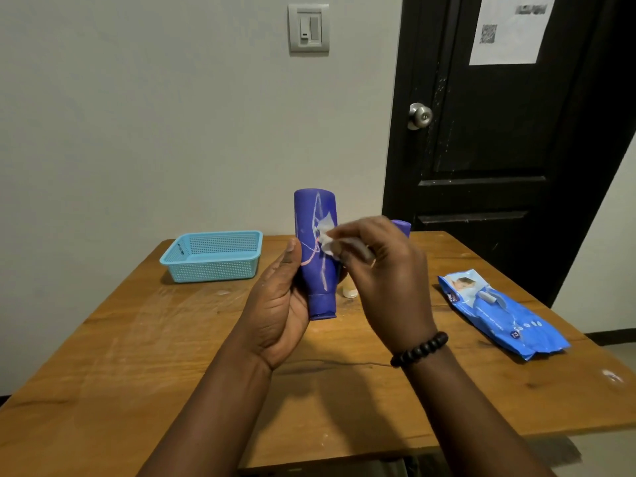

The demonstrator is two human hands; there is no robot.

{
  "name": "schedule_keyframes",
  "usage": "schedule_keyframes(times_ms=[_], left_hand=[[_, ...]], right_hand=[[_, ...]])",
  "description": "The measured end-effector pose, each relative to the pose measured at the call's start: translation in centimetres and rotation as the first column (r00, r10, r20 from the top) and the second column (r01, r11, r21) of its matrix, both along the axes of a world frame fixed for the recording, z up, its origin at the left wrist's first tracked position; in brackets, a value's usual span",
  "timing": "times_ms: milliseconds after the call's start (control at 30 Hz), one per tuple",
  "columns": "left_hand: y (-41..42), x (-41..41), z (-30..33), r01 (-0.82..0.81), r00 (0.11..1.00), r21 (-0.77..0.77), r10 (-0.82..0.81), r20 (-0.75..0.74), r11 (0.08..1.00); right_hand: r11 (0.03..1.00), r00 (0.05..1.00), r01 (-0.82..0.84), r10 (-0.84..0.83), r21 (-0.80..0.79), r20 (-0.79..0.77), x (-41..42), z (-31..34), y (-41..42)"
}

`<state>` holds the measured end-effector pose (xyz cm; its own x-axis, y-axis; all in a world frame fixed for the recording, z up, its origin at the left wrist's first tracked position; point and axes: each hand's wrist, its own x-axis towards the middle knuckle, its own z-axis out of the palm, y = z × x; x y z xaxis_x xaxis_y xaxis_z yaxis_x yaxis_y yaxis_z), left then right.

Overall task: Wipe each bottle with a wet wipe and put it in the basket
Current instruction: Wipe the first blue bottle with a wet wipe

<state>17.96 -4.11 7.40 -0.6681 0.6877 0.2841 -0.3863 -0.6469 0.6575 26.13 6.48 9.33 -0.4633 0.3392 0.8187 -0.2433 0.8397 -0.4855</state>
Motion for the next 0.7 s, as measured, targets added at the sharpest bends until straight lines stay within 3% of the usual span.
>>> schedule_keyframes(times_ms=[233,500,700], left_hand=[[-0.4,-0.4,-0.5,-0.018,1.0,-0.055,0.018,0.004,0.998],[-0.2,0.0,-1.2,0.013,0.996,-0.053,-0.017,-0.087,0.999],[-0.1,0.3,-0.5,-0.012,0.998,-0.051,0.009,-0.066,0.999]], right_hand=[[0.998,0.998,-0.049,0.048,0.034,0.033,1.8,-3.6,-1.2],[0.997,0.997,0.073,-0.072,0.018,-0.039,-0.9,1.3,0.5],[0.997,0.997,0.069,-0.068,0.019,-0.021,-1.2,1.9,0.5]])
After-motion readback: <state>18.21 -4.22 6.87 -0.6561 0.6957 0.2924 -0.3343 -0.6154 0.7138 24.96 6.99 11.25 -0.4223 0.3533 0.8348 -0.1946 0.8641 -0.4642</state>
